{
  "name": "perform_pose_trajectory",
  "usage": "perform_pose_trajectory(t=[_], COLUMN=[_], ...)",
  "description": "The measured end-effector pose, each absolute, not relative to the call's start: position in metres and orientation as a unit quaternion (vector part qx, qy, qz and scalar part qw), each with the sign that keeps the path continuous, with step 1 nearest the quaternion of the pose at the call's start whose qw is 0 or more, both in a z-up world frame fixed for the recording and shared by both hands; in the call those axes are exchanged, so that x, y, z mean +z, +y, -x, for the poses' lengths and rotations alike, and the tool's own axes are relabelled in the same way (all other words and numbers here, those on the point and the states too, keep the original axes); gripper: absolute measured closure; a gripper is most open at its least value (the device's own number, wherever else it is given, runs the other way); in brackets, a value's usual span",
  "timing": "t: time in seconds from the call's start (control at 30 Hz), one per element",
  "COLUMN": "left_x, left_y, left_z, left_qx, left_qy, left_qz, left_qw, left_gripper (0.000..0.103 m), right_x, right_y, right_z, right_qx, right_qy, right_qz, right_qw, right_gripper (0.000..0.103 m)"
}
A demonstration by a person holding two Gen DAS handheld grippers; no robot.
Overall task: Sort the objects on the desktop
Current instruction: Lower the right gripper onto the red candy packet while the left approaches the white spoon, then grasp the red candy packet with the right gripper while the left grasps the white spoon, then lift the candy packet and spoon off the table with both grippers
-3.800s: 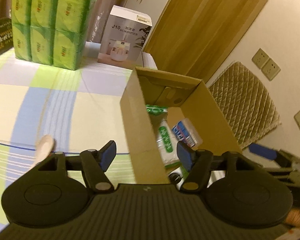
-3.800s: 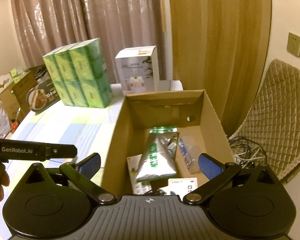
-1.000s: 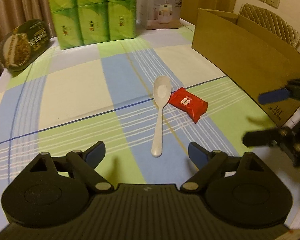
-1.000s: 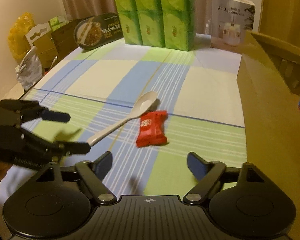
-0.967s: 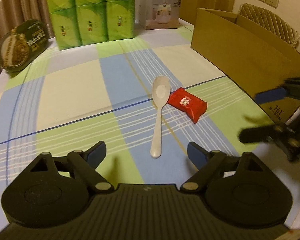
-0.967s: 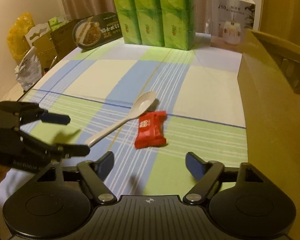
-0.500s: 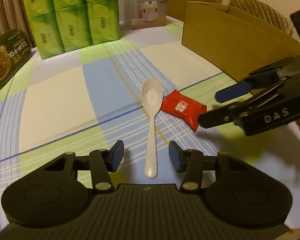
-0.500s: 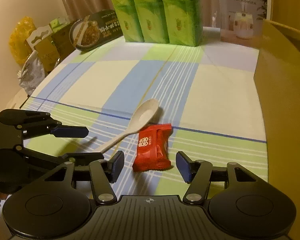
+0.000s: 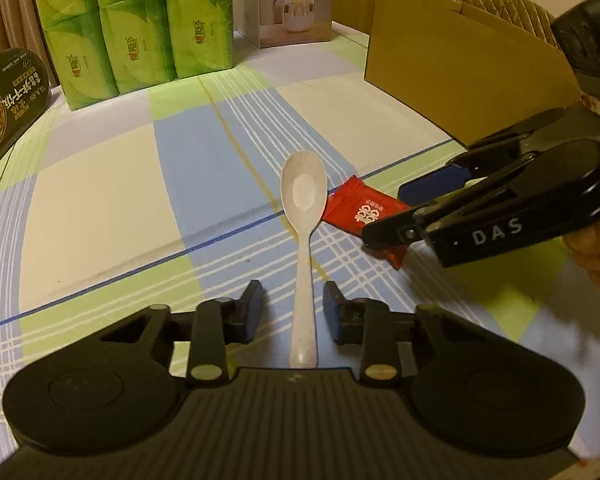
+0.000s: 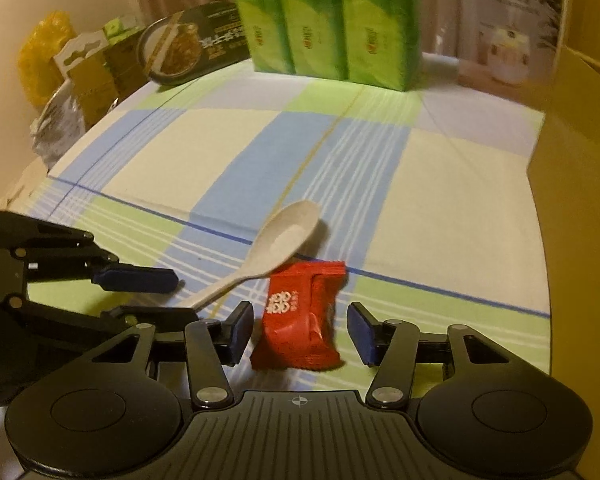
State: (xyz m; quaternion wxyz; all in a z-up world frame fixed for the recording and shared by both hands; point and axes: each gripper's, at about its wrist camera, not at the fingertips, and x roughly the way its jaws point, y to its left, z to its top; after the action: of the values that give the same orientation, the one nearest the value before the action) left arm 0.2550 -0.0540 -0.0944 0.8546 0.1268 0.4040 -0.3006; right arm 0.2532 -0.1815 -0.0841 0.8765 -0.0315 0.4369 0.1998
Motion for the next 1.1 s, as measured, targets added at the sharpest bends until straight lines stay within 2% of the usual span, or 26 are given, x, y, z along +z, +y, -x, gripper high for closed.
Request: perform_pose_trajectory(t=[0.1, 0.3, 0.7, 1.1], left_x=[-0.095, -0.095, -0.090, -0.074], left_y=[-0.054, -0.054, -0.046, -0.035], left_z=[-0.256, -0.255, -0.229, -0.133], left_qx=[-0.296, -0.289, -0.274, -0.279], left_qy=[0.404, 0.403, 0.423, 0.435], left_qz=[-0.120, -0.114, -0.098, -0.085], left_qw=[0.857, 0.861, 0.858, 0.852], left_gripper=[0.083, 0.095, 0.096, 0.096], right_x=[-0.086, -0.086, -0.069, -0.060], right_y=[-0.174, -0.178, -0.199, -0.216], right_z=[-0.252, -0.250, -0.200, -0.082], right_qx=[0.197, 0.190, 0.174, 0.141], right_qy=[0.426, 0.426, 0.440, 0.449], right_qz=[0.065, 0.050, -0.006, -0.060], right_qw=[0.880, 0.883, 0.881, 0.880], right_gripper=[0.069, 0.074, 0.075, 0.075])
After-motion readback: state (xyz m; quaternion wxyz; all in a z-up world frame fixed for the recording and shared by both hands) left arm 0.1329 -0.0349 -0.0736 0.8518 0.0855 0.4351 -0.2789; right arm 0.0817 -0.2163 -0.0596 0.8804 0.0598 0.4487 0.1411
